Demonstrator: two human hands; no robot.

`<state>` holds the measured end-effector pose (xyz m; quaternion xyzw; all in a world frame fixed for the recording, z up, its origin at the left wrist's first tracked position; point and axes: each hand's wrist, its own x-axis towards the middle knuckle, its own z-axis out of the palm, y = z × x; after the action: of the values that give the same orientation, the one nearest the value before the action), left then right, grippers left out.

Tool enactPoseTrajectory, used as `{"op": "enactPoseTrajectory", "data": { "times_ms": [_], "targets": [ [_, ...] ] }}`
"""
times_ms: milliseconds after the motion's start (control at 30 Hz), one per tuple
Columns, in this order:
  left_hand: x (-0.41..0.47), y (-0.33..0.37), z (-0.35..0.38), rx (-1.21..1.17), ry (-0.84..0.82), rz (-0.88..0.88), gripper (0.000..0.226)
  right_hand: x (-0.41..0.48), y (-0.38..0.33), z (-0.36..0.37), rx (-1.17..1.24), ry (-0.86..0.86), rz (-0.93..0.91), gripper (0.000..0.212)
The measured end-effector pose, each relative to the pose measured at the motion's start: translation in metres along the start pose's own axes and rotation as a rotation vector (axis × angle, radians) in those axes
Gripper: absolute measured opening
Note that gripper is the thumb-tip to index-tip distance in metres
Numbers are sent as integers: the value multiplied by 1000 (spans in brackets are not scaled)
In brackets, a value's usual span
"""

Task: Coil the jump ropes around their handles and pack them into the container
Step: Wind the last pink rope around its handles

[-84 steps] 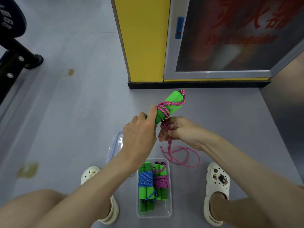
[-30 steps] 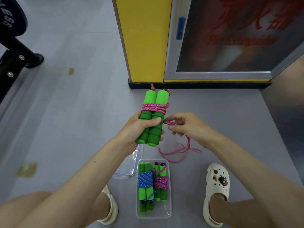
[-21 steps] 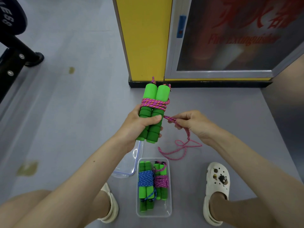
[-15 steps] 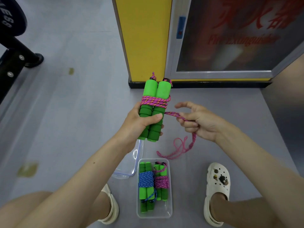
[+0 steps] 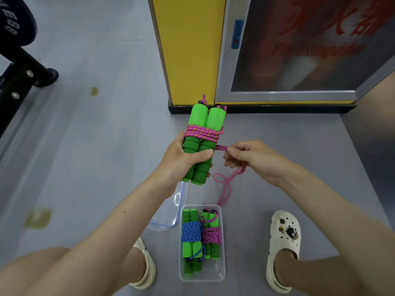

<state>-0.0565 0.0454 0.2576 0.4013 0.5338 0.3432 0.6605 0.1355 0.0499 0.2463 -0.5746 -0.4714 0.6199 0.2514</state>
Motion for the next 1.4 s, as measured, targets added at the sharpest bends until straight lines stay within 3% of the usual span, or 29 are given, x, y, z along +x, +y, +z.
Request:
{"op": "enactPoseTrajectory", "data": {
  "times_ms": [100, 267, 500, 800, 967, 1200, 1400],
  "targets": [
    [0, -1, 2, 36, -25, 7, 41, 4, 0, -5, 157, 49, 87, 24],
    [-2, -3, 5, 125, 8, 36, 48, 0, -8, 0, 51, -1, 116, 17],
    [5, -12, 2, 321, 120, 87, 49, -6, -4, 7, -115, -74, 26, 30],
    [1, -23, 8, 1077, 297, 238, 63, -4, 6, 20, -281, -194, 4, 13],
    [-5, -28, 11, 1326, 343, 319, 64, -4, 5, 23, -225, -164, 3, 17],
    [-5, -37, 15, 1490, 319, 352, 63, -3, 10, 25, -285, -96, -31, 18],
    [-3, -36, 16, 1409, 304, 361, 67, -5, 10, 30, -70, -277, 13, 27]
  ]
}}
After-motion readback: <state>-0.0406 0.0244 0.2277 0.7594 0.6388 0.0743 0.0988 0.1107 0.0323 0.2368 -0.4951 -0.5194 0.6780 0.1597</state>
